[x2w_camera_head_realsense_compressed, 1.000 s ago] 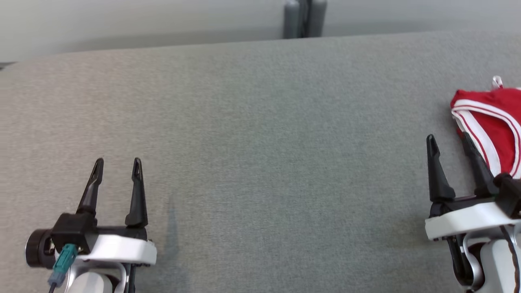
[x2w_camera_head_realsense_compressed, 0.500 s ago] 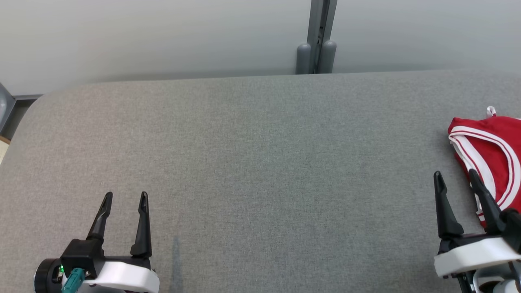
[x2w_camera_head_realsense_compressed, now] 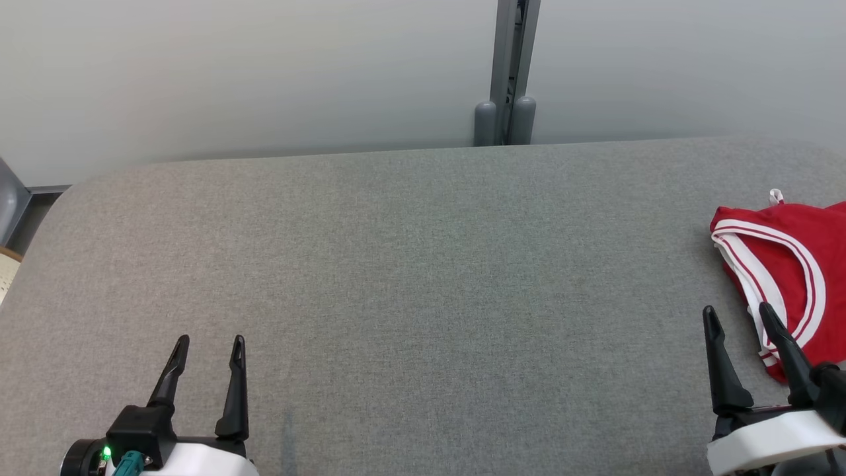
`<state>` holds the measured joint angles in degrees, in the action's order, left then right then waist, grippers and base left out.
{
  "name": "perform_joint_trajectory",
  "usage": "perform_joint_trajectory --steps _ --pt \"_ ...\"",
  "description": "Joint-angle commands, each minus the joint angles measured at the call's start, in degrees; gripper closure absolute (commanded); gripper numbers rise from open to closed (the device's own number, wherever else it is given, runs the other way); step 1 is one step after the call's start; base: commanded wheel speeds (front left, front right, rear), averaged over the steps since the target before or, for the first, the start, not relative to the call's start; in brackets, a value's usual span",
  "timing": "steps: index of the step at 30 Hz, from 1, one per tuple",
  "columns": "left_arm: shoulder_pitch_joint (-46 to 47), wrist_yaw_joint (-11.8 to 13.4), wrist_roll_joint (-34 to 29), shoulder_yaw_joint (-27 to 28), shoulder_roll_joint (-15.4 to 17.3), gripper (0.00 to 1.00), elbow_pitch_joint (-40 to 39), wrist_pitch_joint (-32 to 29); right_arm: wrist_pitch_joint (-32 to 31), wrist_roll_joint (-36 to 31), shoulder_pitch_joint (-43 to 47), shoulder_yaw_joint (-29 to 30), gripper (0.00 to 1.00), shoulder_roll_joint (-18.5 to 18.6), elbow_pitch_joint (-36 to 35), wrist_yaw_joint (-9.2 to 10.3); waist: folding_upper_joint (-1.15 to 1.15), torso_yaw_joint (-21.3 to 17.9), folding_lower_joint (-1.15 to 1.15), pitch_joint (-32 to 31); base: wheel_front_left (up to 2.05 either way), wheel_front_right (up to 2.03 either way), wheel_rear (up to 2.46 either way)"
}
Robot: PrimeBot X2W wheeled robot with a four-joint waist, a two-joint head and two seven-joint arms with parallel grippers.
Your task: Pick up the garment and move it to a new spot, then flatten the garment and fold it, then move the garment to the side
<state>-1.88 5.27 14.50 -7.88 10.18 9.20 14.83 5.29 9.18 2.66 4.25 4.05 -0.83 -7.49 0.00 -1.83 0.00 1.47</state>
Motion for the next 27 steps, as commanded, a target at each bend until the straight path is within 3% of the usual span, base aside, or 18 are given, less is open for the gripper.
perform_joint_trajectory --steps 1,27 --pt "0.1 -0.1 0.3 0.0 0.4 0.0 0.1 0.2 -0.2 -0.2 0.4 0.1 0.0 0.1 -0.3 -0.01 0.0 0.0 0.0 0.0 0.0 0.0 0.0" --pt "1.3 1.0 0.9 -0.7 1.3 0.0 0.7 0.1 -0.4 -1.1 0.1 0.4 0.0 -0.3 -0.7 -0.01 0.0 -0.1 0.0 0.9 0.0 0.0 0.0"
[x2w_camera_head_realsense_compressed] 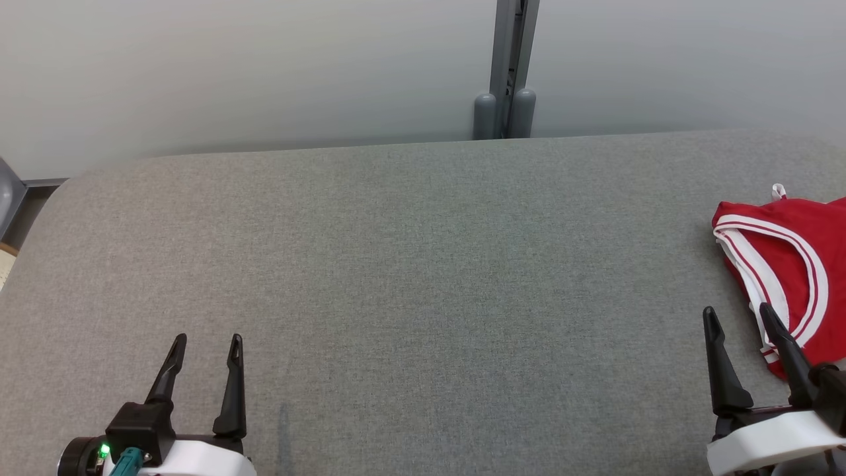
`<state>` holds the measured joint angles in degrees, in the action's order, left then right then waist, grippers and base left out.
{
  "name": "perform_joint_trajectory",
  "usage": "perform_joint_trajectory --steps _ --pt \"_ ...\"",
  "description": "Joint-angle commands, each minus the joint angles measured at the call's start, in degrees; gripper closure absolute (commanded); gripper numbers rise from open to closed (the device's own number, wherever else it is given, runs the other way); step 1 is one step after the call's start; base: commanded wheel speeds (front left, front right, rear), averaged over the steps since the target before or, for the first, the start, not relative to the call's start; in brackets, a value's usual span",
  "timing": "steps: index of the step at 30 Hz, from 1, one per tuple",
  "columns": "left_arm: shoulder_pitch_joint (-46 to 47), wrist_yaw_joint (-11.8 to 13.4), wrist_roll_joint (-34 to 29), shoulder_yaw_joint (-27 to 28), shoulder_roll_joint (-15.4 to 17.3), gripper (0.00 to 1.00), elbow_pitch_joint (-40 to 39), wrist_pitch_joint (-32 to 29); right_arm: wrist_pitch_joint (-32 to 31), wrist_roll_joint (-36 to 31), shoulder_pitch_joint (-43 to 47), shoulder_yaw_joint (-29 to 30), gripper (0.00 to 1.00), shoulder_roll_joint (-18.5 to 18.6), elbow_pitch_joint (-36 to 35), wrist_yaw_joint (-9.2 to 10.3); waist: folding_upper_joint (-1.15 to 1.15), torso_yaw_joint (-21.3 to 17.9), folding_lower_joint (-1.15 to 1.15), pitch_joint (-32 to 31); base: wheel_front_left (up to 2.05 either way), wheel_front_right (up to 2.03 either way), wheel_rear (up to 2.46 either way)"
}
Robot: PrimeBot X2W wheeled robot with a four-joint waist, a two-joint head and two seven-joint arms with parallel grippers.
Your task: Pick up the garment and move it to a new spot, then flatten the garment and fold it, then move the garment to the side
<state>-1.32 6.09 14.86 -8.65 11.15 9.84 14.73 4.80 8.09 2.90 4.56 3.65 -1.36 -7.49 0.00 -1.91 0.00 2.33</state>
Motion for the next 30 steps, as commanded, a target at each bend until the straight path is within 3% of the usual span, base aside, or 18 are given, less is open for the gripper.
perform_joint_trajectory --steps 1,22,23,26,30 --pt "0.7 0.2 0.5 0.0 0.4 0.0 0.0 0.2 0.1 0.0 -0.2 0.1 0.0 0.1 -0.1 -0.01 0.0 0.0 0.0 0.0 0.0 0.0 0.0" --pt "0.9 1.0 0.7 -0.9 0.9 0.0 -0.3 0.0 -0.3 0.0 0.0 0.3 0.0 -0.3 0.7 -0.01 0.0 0.0 0.0 0.1 0.0 0.0 0.0" --pt "0.1 0.6 0.7 -0.9 0.5 1.0 -0.1 0.0 -0.2 -0.1 0.0 0.3 1.0 -0.4 0.6 0.0 0.0 0.0 0.0 0.1 0.0 0.0 0.0" --pt "-0.9 0.5 0.9 -1.3 -0.2 1.0 1.3 -0.1 -0.2 -0.1 0.4 0.2 1.0 -0.9 2.2 0.0 0.0 0.0 0.0 0.1 0.0 0.0 0.0" --pt "-0.4 -0.3 5.2 -0.3 -0.7 1.0 1.5 -1.3 -0.9 4.6 -0.3 0.4 1.0 -0.9 3.0 0.0 0.0 0.0 0.0 0.0 0.0 0.0 0.0"
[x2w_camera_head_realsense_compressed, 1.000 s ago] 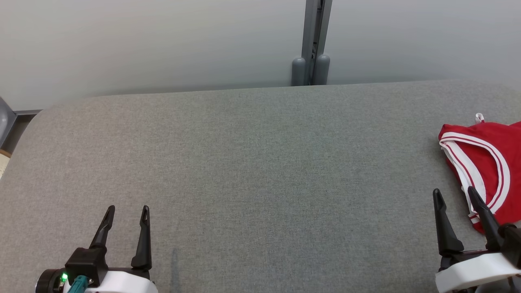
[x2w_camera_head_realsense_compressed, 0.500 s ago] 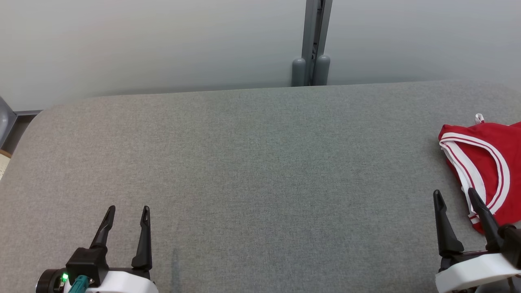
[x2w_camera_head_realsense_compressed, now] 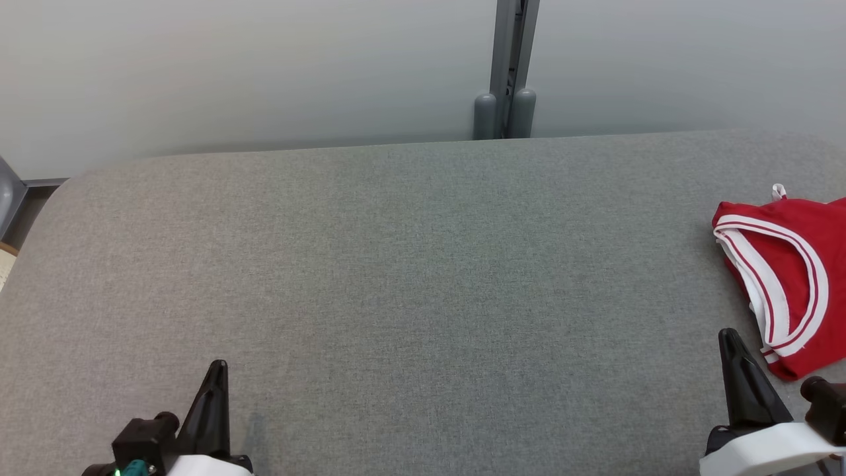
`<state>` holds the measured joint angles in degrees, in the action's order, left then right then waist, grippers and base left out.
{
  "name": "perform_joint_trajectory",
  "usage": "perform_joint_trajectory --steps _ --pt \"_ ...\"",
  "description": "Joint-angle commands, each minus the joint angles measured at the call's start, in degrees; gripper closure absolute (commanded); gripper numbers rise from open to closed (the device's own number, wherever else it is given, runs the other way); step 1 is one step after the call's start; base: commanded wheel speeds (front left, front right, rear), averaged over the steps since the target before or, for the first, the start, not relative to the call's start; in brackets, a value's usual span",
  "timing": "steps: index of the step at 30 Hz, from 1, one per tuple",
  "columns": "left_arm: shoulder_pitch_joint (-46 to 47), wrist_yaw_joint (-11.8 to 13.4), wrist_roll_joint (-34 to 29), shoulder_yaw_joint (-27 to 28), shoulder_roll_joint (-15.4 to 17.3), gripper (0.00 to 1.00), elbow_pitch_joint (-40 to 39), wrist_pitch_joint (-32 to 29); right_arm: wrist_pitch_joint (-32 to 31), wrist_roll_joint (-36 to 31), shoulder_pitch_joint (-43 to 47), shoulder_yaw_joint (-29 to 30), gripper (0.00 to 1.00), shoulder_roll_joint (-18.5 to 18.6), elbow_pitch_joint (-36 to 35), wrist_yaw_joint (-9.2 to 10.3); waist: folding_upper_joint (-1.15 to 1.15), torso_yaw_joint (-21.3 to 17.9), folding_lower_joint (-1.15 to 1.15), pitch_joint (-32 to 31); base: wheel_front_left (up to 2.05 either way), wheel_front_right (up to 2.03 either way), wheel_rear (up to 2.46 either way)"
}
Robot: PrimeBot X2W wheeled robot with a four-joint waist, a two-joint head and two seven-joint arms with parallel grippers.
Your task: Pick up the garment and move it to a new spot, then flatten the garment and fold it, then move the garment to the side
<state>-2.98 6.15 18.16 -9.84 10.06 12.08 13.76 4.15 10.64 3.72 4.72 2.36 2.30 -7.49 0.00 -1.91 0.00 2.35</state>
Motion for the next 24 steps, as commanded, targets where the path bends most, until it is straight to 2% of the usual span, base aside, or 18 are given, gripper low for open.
perform_joint_trajectory --steps 1,24 --pt "1.4 -0.5 2.9 1.1 0.3 1.0 -0.7 -0.6 -0.4 3.2 -1.2 0.2 1.0 0.4 -0.5 0.0 0.0 0.0 0.0 0.0 0.0 0.0 0.0" --pt "3.8 -4.3 23.1 5.5 -1.8 1.0 0.0 -6.2 -3.3 25.5 -3.8 0.7 1.0 0.5 2.8 0.0 0.0 0.4 0.0 -0.4 0.0 0.0 0.0"
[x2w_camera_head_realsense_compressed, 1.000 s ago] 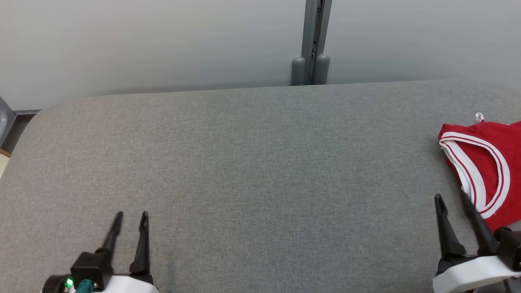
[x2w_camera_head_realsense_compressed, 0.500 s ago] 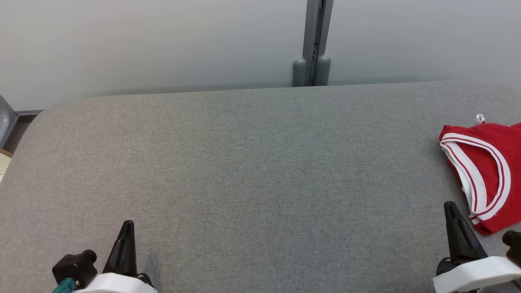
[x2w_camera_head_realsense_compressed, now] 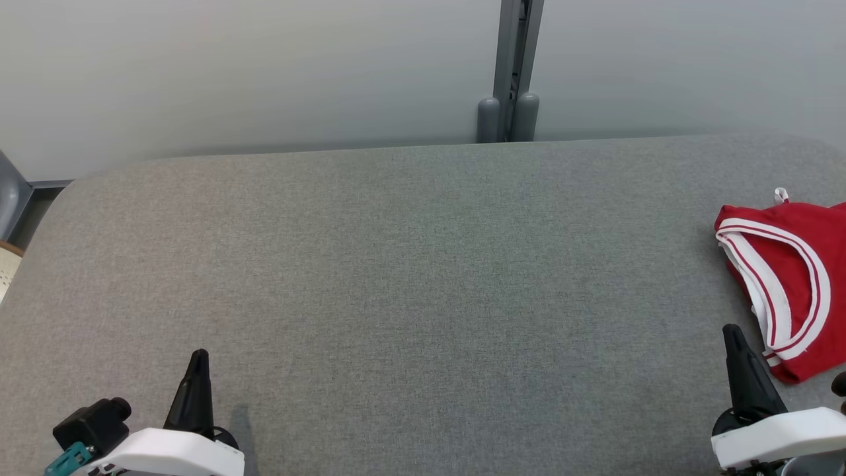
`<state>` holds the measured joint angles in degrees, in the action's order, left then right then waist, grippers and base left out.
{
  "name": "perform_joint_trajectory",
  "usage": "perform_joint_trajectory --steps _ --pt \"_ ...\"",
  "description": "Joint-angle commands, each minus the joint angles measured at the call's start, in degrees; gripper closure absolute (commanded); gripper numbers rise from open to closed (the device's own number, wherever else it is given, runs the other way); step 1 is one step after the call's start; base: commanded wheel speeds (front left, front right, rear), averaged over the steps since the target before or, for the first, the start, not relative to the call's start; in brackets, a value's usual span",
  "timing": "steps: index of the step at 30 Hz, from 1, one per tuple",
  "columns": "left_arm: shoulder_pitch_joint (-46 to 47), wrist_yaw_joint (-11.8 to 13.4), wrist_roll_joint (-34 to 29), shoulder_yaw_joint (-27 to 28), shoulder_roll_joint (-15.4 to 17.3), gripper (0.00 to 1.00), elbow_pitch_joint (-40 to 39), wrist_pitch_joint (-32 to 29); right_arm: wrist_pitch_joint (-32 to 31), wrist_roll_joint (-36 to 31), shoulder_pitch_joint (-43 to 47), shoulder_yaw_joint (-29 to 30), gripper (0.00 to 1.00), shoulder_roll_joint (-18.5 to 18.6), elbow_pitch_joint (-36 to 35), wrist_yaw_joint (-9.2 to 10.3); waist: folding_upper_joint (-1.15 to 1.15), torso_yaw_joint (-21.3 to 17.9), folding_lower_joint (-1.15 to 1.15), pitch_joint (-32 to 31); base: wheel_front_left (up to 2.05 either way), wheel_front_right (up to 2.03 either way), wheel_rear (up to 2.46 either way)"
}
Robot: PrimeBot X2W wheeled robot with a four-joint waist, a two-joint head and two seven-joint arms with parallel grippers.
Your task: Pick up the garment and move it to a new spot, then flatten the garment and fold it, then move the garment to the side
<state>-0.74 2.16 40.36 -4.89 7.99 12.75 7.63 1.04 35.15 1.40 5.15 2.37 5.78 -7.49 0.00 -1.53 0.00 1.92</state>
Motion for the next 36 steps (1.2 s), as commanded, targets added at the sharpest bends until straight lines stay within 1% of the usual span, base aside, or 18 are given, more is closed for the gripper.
perform_joint_trajectory --steps 1,22,36 --pt "1.7 -0.4 1.8 0.7 0.2 1.0 -0.6 -0.3 -0.3 1.9 -1.6 0.3 1.0 0.5 -0.5 0.0 0.0 0.0 0.0 0.0 0.0 0.0 0.0" --pt "3.5 -3.4 17.4 4.1 -1.4 1.0 -0.1 -4.6 -2.6 19.1 -3.6 0.7 1.0 0.6 2.2 0.0 0.0 0.4 0.0 -0.4 0.0 0.0 0.0" --pt "4.5 -4.9 25.8 6.0 -2.3 1.0 0.2 -7.0 -3.8 28.3 -4.7 0.9 1.0 0.6 3.6 -0.01 0.0 0.6 0.0 -0.7 0.0 0.0 0.0"
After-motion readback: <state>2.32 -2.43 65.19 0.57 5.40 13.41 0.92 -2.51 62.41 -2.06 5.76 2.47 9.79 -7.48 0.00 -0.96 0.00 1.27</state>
